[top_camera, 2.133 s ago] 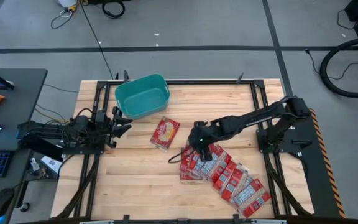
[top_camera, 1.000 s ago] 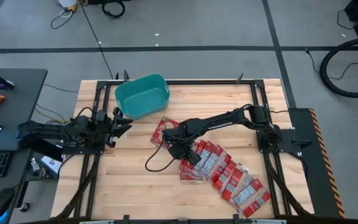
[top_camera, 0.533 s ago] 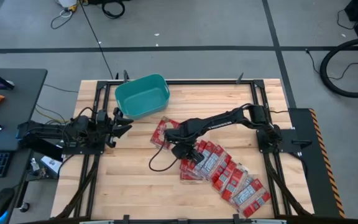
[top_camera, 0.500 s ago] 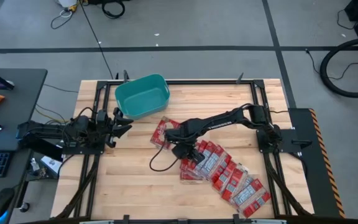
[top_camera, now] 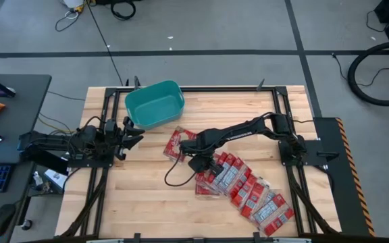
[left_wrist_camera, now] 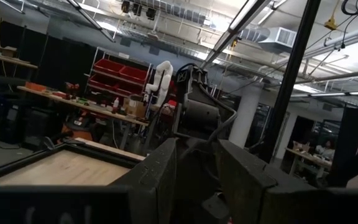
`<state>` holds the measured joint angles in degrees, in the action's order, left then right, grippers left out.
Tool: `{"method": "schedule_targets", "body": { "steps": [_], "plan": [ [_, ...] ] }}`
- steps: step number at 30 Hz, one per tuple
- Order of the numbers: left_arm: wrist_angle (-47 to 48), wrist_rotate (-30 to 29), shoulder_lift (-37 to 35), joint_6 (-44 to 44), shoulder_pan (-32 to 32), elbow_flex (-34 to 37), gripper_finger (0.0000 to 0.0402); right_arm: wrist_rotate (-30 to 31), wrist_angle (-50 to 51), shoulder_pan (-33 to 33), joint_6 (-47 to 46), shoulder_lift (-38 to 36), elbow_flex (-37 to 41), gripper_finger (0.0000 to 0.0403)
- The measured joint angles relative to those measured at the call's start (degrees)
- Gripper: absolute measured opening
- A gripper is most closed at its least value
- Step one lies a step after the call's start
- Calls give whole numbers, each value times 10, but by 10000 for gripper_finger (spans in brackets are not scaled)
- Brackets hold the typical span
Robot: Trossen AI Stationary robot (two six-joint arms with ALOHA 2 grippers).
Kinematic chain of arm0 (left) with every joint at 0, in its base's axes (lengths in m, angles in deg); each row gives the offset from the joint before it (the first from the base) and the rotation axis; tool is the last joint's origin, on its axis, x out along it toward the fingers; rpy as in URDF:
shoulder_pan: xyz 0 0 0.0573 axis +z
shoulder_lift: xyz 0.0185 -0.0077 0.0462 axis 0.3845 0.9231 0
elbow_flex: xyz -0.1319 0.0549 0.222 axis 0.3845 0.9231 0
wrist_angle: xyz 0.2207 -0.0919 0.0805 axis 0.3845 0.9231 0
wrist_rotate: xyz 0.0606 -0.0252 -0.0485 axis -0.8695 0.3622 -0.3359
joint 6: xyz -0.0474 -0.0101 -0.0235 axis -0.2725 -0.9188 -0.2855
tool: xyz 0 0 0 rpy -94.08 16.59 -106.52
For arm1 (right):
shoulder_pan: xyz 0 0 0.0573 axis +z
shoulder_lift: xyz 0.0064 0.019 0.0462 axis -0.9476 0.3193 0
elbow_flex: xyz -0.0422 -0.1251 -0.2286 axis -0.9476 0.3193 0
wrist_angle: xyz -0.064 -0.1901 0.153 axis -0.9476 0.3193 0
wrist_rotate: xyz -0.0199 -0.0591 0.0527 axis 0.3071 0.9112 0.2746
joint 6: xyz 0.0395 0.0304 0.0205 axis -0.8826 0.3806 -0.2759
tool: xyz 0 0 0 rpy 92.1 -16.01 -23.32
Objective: Sort popcorn bags into baskets
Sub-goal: Put the popcorn bag into the green bin
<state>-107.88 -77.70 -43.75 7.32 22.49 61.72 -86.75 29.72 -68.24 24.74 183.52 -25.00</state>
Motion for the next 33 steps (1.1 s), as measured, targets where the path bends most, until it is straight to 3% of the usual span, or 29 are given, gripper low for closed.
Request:
{"method": "schedule_targets", "body": {
  "steps": [6, 29, 33],
  "plan": [
    [0, 0, 0, 0, 0, 0, 121, 51, -1, 0, 0, -1, 0, 7],
    [4, 0, 0, 6, 0, 0, 121, 226, 34, 0, -37, -31, -44, 2],
    [5, 0, 0, 11, 0, 0, 121, 282, 20, 0, -50, -31, -62, 2]
  ]
}}
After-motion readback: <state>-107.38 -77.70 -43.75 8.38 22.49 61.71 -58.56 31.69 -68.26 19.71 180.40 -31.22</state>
